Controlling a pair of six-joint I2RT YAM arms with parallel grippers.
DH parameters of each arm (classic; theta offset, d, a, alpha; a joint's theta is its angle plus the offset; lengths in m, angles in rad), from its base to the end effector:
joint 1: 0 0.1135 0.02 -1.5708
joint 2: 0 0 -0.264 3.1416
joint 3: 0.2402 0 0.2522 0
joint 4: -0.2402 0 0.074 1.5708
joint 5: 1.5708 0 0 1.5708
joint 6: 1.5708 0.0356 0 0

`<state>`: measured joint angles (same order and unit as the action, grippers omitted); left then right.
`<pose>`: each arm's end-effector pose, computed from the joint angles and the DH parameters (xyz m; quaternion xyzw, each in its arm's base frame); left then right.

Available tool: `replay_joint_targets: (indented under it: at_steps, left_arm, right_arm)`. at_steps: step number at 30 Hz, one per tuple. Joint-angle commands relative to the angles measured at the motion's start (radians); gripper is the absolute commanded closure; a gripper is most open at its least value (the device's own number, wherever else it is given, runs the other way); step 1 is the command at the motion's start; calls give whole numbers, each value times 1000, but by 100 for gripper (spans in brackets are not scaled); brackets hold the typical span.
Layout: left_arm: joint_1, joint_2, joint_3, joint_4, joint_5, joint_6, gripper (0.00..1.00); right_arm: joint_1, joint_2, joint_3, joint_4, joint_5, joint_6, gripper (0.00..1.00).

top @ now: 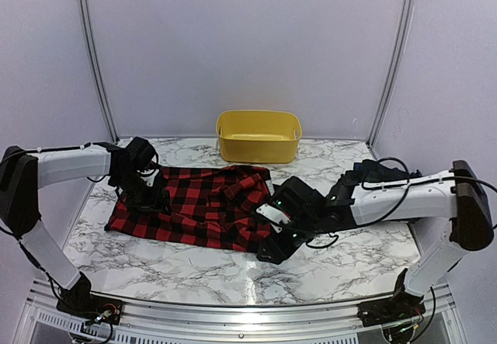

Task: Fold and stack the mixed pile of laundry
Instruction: Smooth out the 1/3-folded shirt at the center of the board.

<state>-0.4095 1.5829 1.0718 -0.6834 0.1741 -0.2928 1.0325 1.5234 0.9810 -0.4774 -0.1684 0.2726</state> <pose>0.2785 -0.1276 0.2086 0.0733 0.9760 -0.1443 0.1456 0.1514 0.2653 0.2092 -0.3769 0.8820 0.2289 0.1662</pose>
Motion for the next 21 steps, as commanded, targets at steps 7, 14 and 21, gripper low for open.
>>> replay_joint_targets:
  at_steps: [7,14,21]
  left_arm:
    - [77,164,-63,6,-125,-69,38]
    - [126,135,-121,-3,-85,-41,68]
    - [108,-33,-106,23,19,31,40]
  right_arm:
    - [-16,121,-22,18,34,86,54]
    - [-54,-1,-157,93,-308,213,100]
    - [-95,-188,-172,133,-272,260,89]
